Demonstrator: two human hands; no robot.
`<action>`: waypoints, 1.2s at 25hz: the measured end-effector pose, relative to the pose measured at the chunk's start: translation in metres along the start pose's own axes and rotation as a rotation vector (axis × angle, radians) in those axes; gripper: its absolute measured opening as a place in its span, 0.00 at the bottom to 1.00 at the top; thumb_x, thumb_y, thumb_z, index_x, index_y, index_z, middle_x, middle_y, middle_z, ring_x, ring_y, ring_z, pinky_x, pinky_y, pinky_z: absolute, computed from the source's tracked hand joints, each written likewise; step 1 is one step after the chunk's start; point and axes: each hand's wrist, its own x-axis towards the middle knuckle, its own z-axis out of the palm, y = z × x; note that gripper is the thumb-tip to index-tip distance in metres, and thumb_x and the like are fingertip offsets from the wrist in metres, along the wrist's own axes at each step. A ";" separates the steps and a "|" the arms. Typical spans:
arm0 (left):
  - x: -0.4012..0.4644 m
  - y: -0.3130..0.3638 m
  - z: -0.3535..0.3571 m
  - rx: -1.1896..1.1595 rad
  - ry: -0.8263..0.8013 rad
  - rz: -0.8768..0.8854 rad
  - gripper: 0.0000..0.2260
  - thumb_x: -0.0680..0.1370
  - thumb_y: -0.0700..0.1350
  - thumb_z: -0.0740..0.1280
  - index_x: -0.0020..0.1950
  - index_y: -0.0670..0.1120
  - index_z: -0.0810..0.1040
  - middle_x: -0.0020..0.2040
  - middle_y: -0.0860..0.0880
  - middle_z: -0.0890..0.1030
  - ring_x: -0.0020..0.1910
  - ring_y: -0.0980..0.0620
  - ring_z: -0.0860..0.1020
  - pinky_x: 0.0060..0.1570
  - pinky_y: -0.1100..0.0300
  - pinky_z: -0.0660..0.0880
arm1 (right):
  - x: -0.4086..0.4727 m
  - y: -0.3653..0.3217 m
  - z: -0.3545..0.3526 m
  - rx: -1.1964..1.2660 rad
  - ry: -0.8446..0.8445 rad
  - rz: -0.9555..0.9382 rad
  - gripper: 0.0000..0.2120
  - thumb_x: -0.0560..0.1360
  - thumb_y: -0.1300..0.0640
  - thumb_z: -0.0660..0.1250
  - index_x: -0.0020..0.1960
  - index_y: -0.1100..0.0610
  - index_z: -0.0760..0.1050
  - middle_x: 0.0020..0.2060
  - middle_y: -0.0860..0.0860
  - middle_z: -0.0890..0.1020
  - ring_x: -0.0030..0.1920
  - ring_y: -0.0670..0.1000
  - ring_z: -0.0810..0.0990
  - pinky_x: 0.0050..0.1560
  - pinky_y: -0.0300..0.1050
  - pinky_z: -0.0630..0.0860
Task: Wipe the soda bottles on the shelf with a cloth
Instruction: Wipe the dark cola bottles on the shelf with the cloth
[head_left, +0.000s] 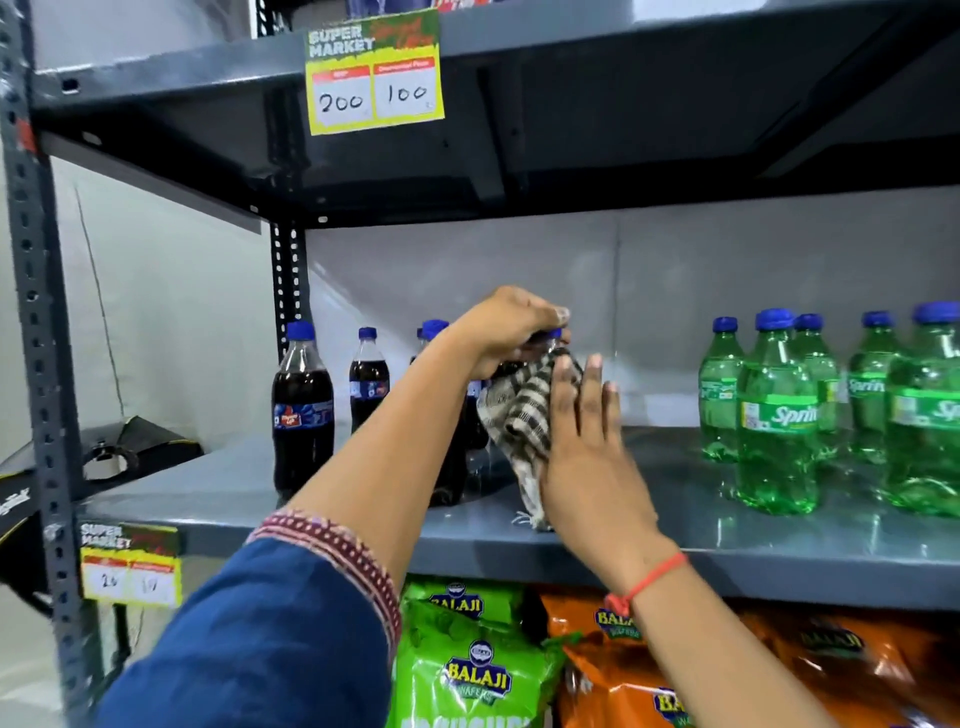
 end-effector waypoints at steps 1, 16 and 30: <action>0.002 -0.001 0.000 -0.016 0.011 0.001 0.06 0.74 0.41 0.64 0.41 0.39 0.78 0.39 0.43 0.79 0.42 0.47 0.75 0.48 0.56 0.73 | 0.006 0.000 0.001 -0.001 0.039 -0.016 0.36 0.77 0.51 0.49 0.64 0.55 0.21 0.73 0.62 0.35 0.73 0.64 0.39 0.73 0.54 0.47; -0.001 0.004 0.002 -0.023 0.060 -0.055 0.05 0.73 0.41 0.65 0.41 0.40 0.79 0.39 0.44 0.80 0.40 0.49 0.77 0.51 0.55 0.73 | 0.011 0.001 0.009 -0.371 0.372 -0.230 0.25 0.71 0.61 0.53 0.68 0.65 0.63 0.68 0.61 0.68 0.68 0.61 0.66 0.65 0.57 0.66; 0.001 0.005 -0.001 -0.043 0.017 -0.068 0.06 0.74 0.41 0.64 0.47 0.39 0.77 0.40 0.44 0.81 0.36 0.52 0.78 0.38 0.63 0.78 | 0.027 0.033 -0.008 -0.743 0.179 -0.786 0.26 0.74 0.42 0.56 0.66 0.54 0.69 0.65 0.50 0.75 0.67 0.52 0.70 0.65 0.54 0.67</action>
